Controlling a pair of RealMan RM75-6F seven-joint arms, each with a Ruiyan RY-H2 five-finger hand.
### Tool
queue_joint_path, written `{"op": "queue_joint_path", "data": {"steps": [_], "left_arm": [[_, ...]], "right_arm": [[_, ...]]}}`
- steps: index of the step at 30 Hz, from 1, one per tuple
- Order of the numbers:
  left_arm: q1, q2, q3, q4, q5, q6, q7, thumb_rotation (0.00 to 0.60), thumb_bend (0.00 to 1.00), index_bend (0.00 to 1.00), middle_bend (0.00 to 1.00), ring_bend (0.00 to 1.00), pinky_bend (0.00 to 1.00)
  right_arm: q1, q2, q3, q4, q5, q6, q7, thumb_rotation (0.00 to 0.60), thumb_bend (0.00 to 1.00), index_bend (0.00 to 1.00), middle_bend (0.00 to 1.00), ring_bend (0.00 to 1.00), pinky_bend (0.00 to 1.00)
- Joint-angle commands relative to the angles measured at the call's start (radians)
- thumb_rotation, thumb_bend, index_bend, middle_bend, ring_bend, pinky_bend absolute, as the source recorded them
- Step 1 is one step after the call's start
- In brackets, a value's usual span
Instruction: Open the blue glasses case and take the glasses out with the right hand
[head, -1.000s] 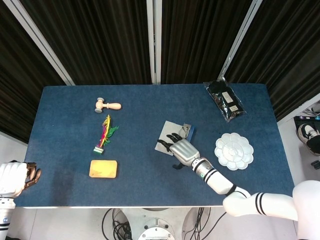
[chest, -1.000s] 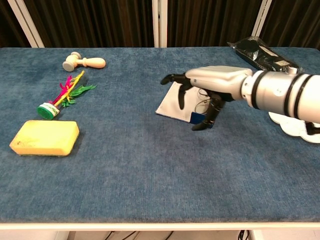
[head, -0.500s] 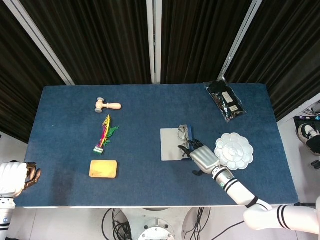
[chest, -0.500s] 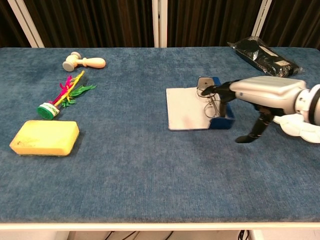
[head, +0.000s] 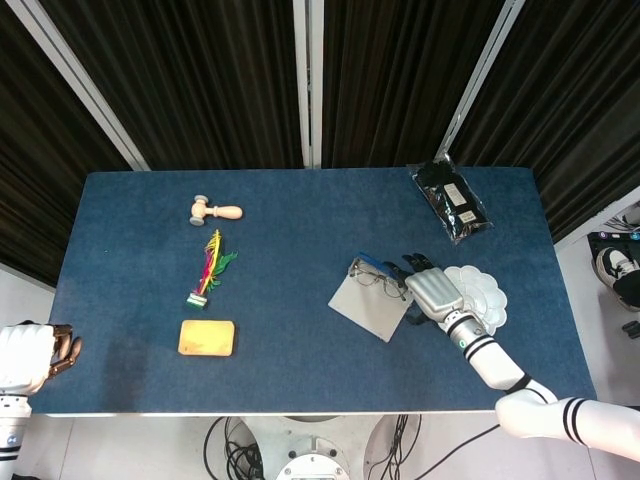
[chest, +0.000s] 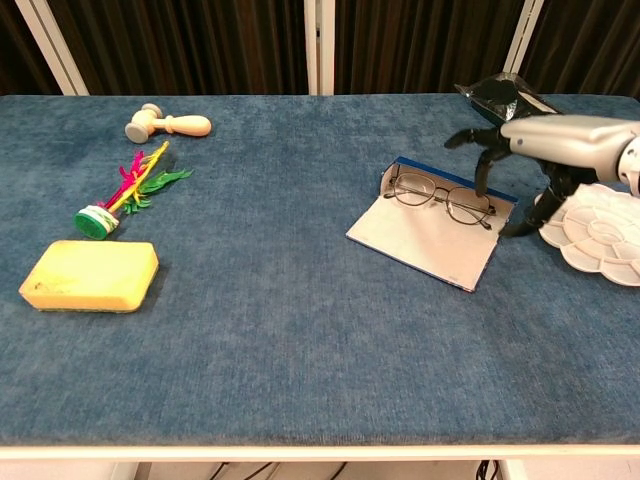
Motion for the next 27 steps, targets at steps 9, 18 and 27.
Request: {"op": "queue_joint_path", "data": {"steps": [9,18,27], "left_arm": [[0.000,0.001,0.001,0.002,0.003,0.000,-0.005,0.600,0.39,0.86,1.00,0.85,0.66],[-0.002,0.003,0.001,0.003,0.003,-0.003,-0.010,0.600,0.39,0.86,1.00,0.85,0.66],[-0.002,0.006,0.004,0.005,0.007,-0.004,-0.019,0.600,0.39,0.86,1.00,0.85,0.66]], "right_arm": [[0.099,-0.049,0.103,0.175,0.169,-0.196,0.069,0.600,0.22,0.00,0.27,0.00,0.00],[0.179,-0.095,0.144,0.194,0.205,-0.338,0.121,0.600,0.50,0.00,0.26,0.00,0.00],[0.210,-0.104,0.153,0.117,0.109,-0.345,0.152,0.600,0.49,0.00,0.28,0.00,0.00]]}}
